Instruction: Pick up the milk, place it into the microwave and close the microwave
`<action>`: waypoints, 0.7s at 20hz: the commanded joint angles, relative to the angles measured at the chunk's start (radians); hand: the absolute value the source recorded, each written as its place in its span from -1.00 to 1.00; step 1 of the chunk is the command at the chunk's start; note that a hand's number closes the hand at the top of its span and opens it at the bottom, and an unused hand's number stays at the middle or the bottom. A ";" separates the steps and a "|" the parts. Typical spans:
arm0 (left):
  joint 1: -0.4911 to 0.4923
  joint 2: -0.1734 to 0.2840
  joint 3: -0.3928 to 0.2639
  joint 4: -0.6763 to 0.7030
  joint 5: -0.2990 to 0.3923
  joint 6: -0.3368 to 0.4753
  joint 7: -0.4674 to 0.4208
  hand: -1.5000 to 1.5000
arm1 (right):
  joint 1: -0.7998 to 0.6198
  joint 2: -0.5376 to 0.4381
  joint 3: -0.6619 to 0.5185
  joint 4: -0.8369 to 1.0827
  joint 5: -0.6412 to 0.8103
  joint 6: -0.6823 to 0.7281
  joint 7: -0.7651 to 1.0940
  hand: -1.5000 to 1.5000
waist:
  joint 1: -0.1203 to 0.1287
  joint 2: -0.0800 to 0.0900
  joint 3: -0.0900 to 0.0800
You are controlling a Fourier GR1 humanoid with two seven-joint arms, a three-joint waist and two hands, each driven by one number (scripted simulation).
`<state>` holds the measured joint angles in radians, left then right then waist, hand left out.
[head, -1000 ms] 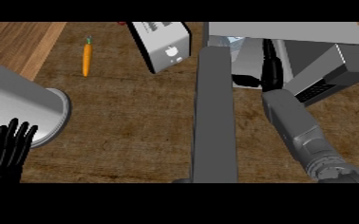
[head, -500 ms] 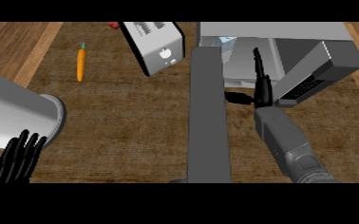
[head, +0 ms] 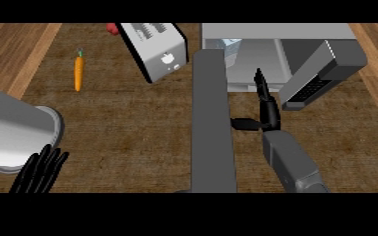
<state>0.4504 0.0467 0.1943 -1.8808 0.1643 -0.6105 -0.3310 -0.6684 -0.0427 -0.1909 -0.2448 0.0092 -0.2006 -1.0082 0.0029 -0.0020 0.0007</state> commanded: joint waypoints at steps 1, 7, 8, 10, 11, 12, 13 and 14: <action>0.008 -0.018 -0.054 -0.019 -0.004 -0.022 0.030 -1.00 | 0.123 0.023 0.020 -0.072 -0.011 0.108 -0.077 -1.00 | -0.013 -0.004 -0.001; -0.055 -0.045 -0.185 -0.063 -0.130 0.027 0.087 -1.00 | 0.293 0.028 0.077 -0.252 -0.005 0.123 -0.047 -1.00 | -0.024 -0.006 -0.001; -0.088 -0.042 -0.185 0.019 -0.173 0.011 0.048 -1.00 | 0.330 0.024 0.091 -0.296 0.000 0.128 -0.056 -1.00 | -0.025 -0.006 -0.002; -0.108 -0.015 -0.161 0.037 -0.175 0.002 0.035 1.00 | 0.394 0.018 0.083 -0.395 -0.051 0.210 -0.017 -1.00 | -0.034 -0.008 -0.003; -0.093 -0.045 -0.240 0.031 -0.229 0.042 0.035 1.00 | 0.425 0.041 0.110 -0.429 -0.062 0.197 0.004 -1.00 | -0.033 -0.009 -0.003; -0.085 -0.043 -0.213 0.071 -0.246 0.020 -0.029 1.00 | 0.464 0.005 0.101 -0.495 -0.075 0.252 0.039 -1.00 | -0.029 -0.008 -0.003; -0.184 -0.030 -0.186 0.072 -0.210 0.036 0.058 1.00 | 0.475 0.021 0.109 -0.559 -0.086 0.245 0.052 -1.00 | -0.035 -0.007 -0.003; -0.149 -0.046 -0.241 0.048 -0.244 0.063 0.048 1.00 | 0.555 -0.007 0.117 -0.606 -0.090 0.274 0.038 -1.00 | -0.030 -0.006 -0.002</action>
<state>0.3385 0.0139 0.0063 -1.8384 -0.0298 -0.5851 -0.3011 -0.2536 -0.0288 -0.0940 -0.6845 -0.0471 -0.0091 -0.9841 -0.0262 -0.0088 -0.0017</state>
